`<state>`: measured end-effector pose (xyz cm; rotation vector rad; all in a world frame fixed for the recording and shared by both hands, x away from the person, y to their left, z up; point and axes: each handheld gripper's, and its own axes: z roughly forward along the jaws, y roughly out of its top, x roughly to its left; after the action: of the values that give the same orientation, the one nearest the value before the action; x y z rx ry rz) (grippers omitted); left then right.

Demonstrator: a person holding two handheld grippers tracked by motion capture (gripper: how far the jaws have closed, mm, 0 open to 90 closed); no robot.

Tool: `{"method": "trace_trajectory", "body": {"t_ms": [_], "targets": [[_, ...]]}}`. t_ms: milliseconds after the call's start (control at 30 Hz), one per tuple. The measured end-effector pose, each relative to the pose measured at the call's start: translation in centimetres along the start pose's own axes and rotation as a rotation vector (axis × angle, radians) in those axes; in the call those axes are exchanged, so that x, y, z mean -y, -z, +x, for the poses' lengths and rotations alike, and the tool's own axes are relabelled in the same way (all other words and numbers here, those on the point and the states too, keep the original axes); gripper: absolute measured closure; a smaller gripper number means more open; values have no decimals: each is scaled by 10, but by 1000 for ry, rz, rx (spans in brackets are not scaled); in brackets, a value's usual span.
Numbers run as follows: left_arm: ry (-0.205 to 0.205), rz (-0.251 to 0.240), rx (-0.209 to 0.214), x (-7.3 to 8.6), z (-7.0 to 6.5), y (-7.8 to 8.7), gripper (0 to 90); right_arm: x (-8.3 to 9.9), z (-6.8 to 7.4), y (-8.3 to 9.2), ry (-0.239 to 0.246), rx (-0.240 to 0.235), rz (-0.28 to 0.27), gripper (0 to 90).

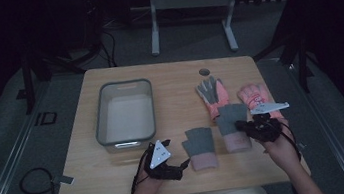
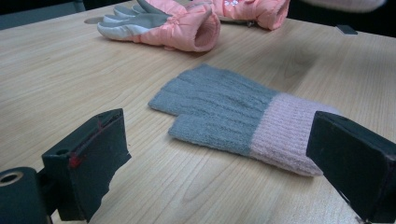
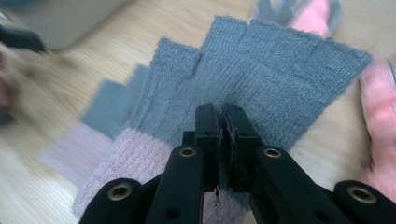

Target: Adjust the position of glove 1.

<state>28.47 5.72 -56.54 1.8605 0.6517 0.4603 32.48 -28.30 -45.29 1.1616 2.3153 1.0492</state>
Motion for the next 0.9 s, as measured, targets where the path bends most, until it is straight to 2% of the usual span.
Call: {"method": "trace_trajectory", "body": {"t_ms": [100,200,333,467,700,800,900], "targets": [[-1,-3,1,0,0,0,47,-13,15,-4,17,-31,-19,853],[-2,-5,1,0,0,0,47,-20,30,-15,28,-67,-13,853],[-3,-7,-3,0,0,1,47,-21,46,-34,47,-113,15,853],[-4,-9,-4,0,-1,1,46,-17,56,-49,32,-141,42,853],[-2,-19,-6,1,-1,2,41,-5,67,-70,-20,-137,78,852],[-4,-19,-4,1,-1,2,41,2,72,-78,-22,-118,105,852],[-2,-18,-3,1,0,1,41,7,72,-84,-50,-108,120,851]]}}
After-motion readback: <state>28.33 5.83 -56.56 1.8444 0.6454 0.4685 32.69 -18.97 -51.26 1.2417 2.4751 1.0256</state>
